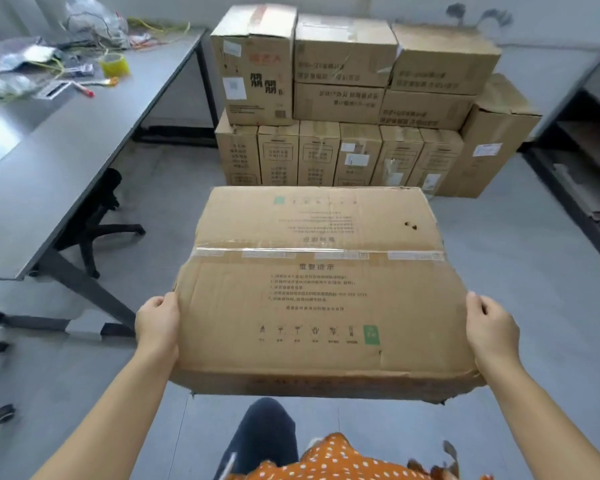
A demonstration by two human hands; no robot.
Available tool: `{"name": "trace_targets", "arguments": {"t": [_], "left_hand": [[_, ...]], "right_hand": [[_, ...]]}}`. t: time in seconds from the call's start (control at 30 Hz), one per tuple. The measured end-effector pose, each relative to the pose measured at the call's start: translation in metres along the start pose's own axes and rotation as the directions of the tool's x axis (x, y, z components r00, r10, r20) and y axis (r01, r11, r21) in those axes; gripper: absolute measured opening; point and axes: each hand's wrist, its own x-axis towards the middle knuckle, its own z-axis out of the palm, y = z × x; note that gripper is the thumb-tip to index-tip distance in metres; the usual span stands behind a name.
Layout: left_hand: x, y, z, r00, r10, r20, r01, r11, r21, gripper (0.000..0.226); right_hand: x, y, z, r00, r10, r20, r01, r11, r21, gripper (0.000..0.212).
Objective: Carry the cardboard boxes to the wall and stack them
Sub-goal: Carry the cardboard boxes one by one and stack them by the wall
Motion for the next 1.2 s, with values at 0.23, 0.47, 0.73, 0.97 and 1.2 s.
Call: {"name": "trace_targets", "arguments": {"t": [0.23,0.47,0.73,0.97,1.2], "left_hand": [[0.108,0.091,0.094,1.000,0.018,0.018,-0.017,0.997,-0.079,0.035],[0.244,0.231,0.185,0.991,0.112,0.077,-0.106,0.991,-0.084,0.036],[0.336,0.393,0.306,0.970,0.210,0.121,-0.190,0.968,-0.162,0.034],[0.395,0.528,0.440,0.935,0.347,0.071,-0.321,0.915,-0.246,0.013],[0.441,0.654,0.547,0.930,0.369,-0.001,-0.342,0.861,-0.375,0.013]], "right_hand": [[0.135,-0.083,0.068,1.000,-0.024,-0.008,0.025,0.999,0.032,0.037],[0.265,-0.191,0.126,0.998,-0.014,-0.067,0.021,0.995,0.098,0.039],[0.423,-0.298,0.141,0.988,-0.058,-0.144,0.086,0.977,0.195,0.043],[0.620,-0.384,0.140,0.946,-0.179,-0.270,0.233,0.955,0.185,0.049],[0.784,-0.492,0.129,0.909,-0.299,-0.289,0.363,0.910,0.201,0.044]]}}
